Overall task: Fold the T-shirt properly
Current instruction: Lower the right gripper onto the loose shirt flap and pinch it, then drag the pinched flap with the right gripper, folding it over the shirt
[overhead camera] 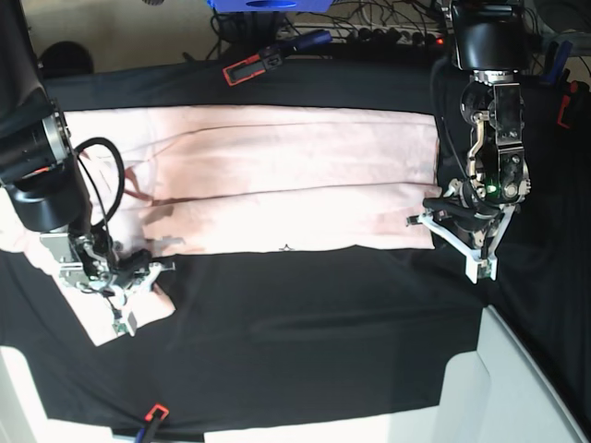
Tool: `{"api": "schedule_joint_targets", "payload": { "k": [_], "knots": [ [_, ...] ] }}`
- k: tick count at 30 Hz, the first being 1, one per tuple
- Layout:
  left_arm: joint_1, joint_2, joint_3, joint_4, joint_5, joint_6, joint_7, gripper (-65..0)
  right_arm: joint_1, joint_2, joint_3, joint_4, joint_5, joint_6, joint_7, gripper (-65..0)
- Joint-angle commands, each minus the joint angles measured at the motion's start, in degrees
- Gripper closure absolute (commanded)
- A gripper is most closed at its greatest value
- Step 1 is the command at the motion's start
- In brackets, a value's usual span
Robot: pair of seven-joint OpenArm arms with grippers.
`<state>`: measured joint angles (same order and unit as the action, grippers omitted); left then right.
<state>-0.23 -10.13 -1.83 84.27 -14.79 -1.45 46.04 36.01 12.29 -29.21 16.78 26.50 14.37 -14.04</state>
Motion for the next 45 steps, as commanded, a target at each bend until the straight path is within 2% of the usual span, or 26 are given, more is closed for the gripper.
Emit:
{"api": "schedule_joint_targets", "payload": {
  "k": [1,2,11,15,17,20,27,31,41,45],
  "knots": [
    [-0.8,-0.6,-0.1,1.0,0.3,0.2,-1.0,-25.9,1.3,0.1,0.2,0.6,0.2,0.8,-0.9,-3.2],
    [-0.7,-0.6,-0.1,1.0,0.3,0.2,-1.0,-25.9,1.4,0.1,0.2,0.7,0.2,0.8,-0.9,0.0],
    [-0.8,-0.5,0.2,0.9,0.2,0.2,-1.0,-25.9,3.1,0.1,0.1,1.0,0.2,0.4,-0.9,0.0],
    [-1.0,-0.5,0.3,0.9,0.2,0.2,-1.0,-25.9,3.8,2.0,1.2,2.4,0.3,0.4,-2.4,0.0],
    [-1.2,-0.5,0.3,0.9,0.3,0.2,-1.0,-25.9,3.1,2.3,4.6,4.7,0.2,0.4,-4.9,0.0],
    [-1.4,-0.5,0.1,0.9,0.3,0.2,-1.0,-25.9,1.3,4.3,8.7,9.9,0.0,0.4,-8.9,0.0],
    [-1.5,-0.5,0.3,0.9,0.4,0.2,-1.0,-25.9,-6.3,5.3,15.7,24.0,0.0,0.0,-18.1,0.0],
    [-1.5,-0.6,0.3,0.8,0.4,0.2,-1.0,-25.9,-12.5,5.4,18.5,35.9,-0.1,-5.2,-22.1,0.0],
    [-1.5,-0.8,0.4,0.8,0.4,0.2,-1.0,-25.9,-24.4,5.1,24.3,60.0,0.2,-13.4,-34.3,0.0],
    [-1.5,-0.8,0.4,0.8,0.4,0.1,-1.0,-25.9,-29.2,3.5,29.0,66.8,0.2,-14.5,-38.4,0.0]
  ]
}}
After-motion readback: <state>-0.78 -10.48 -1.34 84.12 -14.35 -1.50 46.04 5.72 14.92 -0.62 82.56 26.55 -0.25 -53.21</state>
